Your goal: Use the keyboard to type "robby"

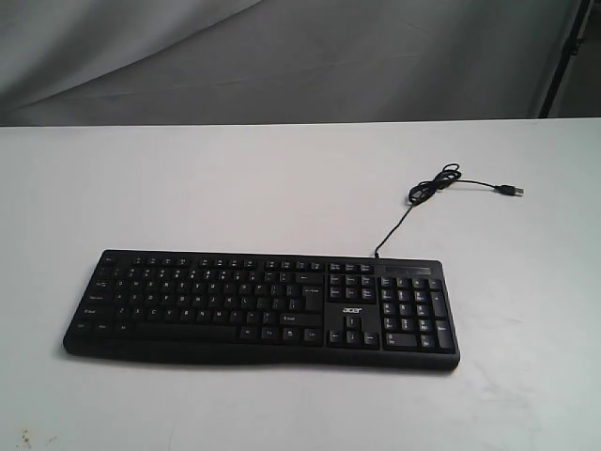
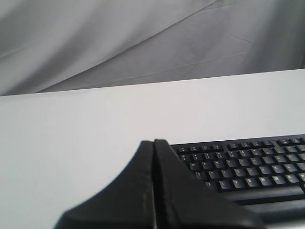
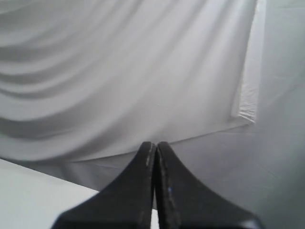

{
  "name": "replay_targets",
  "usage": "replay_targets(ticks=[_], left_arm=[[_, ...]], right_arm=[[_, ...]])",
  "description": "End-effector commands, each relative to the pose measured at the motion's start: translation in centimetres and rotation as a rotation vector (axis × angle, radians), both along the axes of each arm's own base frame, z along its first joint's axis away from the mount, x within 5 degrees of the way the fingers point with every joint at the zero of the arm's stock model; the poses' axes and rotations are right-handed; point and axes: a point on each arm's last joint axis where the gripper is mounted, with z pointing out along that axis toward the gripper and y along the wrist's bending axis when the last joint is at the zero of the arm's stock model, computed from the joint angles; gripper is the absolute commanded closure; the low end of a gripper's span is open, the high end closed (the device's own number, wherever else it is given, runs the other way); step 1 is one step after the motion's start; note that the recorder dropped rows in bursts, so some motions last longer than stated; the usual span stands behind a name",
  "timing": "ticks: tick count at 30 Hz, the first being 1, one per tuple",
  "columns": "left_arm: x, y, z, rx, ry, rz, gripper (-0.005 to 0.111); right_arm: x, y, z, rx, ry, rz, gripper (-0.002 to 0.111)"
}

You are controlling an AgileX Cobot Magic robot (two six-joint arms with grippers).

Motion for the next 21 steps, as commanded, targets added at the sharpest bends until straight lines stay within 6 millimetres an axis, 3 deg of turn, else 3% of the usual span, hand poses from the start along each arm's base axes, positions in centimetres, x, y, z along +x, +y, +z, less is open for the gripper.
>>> replay_targets(ticks=[1, 5, 8, 15, 21], left_arm=[[0.0, 0.0, -0.1, 0.001, -0.005, -0.006, 0.107], [0.0, 0.0, -0.1, 0.001, -0.005, -0.006, 0.107], [0.0, 0.0, -0.1, 0.001, -0.005, -0.006, 0.107], [0.0, 0.0, -0.1, 0.001, -0.005, -0.006, 0.107], [0.0, 0.0, -0.1, 0.001, -0.005, -0.006, 0.107]], right_arm=[[-1.5, -1.8, -0.3, -0.080, 0.031, -0.059, 0.108], [-3.6, -3.1, -0.2, -0.091, -0.008, -0.143, 0.108], [-5.2, -3.4, -1.4, -0.081, -0.029, -0.170, 0.108], [-6.6, -4.1, -7.4, -0.071, -0.009, -0.239, 0.108], [-5.7, -5.0, -13.9, -0.063, 0.098, -0.349, 0.108]])
